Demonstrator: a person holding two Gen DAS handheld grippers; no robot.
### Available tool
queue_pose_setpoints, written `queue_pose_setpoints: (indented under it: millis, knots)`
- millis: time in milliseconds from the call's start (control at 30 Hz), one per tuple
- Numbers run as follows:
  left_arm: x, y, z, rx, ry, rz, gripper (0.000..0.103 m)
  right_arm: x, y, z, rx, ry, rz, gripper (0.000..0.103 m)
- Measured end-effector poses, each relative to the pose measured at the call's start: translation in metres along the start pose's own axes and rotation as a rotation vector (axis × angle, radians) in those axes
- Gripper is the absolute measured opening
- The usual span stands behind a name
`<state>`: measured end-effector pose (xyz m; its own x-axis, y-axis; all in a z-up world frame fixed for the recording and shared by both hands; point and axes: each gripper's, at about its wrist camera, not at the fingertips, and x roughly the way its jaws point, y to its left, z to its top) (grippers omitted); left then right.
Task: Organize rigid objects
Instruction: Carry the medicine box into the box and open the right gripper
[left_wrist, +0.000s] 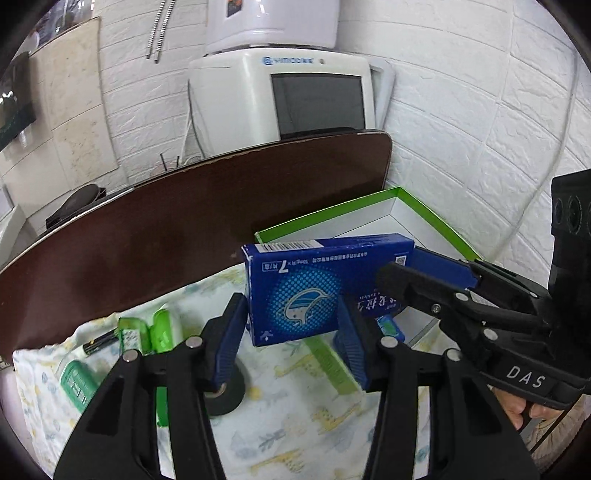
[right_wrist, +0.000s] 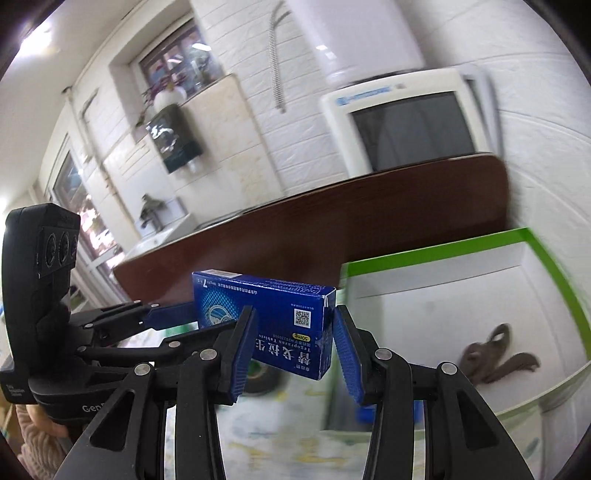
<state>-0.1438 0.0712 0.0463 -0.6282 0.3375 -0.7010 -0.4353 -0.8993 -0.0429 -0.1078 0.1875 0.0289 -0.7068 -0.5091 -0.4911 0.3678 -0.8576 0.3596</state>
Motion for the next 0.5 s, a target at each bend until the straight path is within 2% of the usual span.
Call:
queue_pose_setpoints:
  millis: [200,500]
  knots:
    - [0.038,-0.032,0.033,0.052,0.037,-0.01,0.045,-0.004,-0.054,0.015,0.036,-0.032,-0.061,0.045]
    - [0.091,-0.05,0.058,0.036,0.112,-0.053,0.042,0.008,-0.117,0.031,0.086,-0.035,-0.115,0.045]
